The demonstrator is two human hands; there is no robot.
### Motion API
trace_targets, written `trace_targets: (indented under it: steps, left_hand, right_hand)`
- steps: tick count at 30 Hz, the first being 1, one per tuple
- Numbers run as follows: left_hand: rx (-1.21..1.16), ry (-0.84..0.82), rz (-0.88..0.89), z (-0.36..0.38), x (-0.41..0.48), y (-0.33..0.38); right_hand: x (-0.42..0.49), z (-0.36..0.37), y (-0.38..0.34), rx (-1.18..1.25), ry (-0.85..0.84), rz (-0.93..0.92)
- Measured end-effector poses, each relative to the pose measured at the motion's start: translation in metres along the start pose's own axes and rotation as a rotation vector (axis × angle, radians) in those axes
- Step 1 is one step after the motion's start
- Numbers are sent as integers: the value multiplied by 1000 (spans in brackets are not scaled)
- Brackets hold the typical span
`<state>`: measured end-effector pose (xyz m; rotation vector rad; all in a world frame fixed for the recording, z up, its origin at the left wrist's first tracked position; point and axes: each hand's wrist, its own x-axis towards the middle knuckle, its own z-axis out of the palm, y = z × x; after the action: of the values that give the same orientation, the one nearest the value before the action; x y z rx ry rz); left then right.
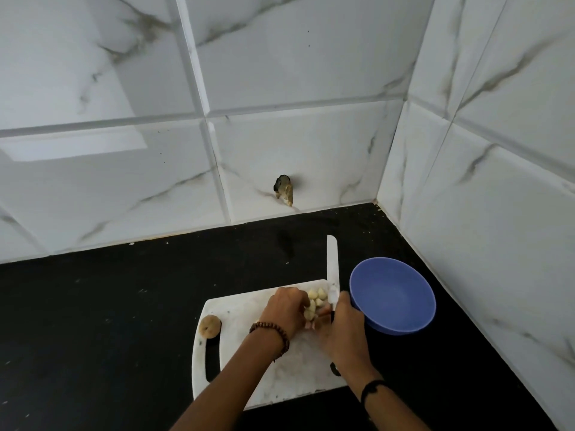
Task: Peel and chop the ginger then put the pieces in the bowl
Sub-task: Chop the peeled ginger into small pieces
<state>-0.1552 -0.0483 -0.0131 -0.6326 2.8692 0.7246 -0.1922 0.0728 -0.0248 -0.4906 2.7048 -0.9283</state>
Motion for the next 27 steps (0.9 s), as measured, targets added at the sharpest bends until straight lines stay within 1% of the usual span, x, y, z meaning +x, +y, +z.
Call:
trace_targets:
  steps: [3,6,10,15,18,21,27]
  left_hand:
    - [-63,15,-11,2,6,4]
    - [-111,37,-19,4,6,5]
    - [-138,88,-19,4,0,2]
    - [-163,153,17,-3,-17,-5]
    - [-144,225,-1,-8,-33,-13]
    - [-149,293,-28,-16,-53,-24]
    - [-132,323,-77,-26,-92,-49]
  right_hand:
    - [5,-5,0,-43,45,-15]
    - [6,-6,1,-31,42,-29]
    - [2,-3,2,43,30,-45]
    - [-10,-3,0,51,12,-73]
    - [-20,-4,-7,86,-49,-111]
    - [-27,-1,-15,110,-142,-106]
    - [-43,18,-25,129,-225,-143]
